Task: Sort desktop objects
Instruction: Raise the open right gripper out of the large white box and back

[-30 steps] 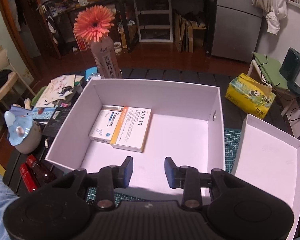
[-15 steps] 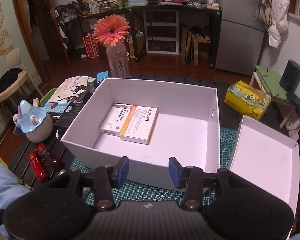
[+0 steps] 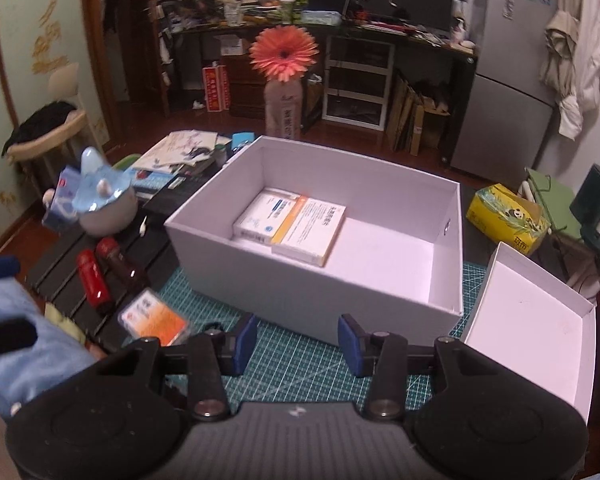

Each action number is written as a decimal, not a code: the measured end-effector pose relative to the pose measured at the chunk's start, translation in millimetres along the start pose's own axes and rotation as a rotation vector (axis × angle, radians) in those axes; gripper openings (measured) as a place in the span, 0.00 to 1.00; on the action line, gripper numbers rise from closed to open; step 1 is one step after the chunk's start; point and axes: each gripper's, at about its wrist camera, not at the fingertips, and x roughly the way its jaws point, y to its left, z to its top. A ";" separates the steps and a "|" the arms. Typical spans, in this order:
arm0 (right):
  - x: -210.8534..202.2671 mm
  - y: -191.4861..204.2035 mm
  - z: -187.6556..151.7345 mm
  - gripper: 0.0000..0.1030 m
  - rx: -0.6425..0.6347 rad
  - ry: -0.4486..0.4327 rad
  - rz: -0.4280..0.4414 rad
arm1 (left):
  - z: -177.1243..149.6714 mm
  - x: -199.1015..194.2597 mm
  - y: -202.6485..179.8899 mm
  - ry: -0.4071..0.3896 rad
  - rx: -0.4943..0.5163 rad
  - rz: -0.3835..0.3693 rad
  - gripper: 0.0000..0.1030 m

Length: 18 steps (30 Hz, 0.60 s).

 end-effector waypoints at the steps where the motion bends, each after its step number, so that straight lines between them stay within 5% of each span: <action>1: -0.2 1.2 -3.7 0.43 0.001 0.005 0.009 | 0.1 -0.3 -0.2 -0.001 0.000 0.005 0.89; 8: 1.4 8.4 -22.4 0.45 -0.010 0.016 0.031 | 0.8 -1.0 1.1 0.000 -0.016 0.028 0.74; 18: 11.2 0.2 -43.0 0.48 0.019 0.010 0.012 | 1.1 1.4 2.4 0.016 -0.026 0.015 0.67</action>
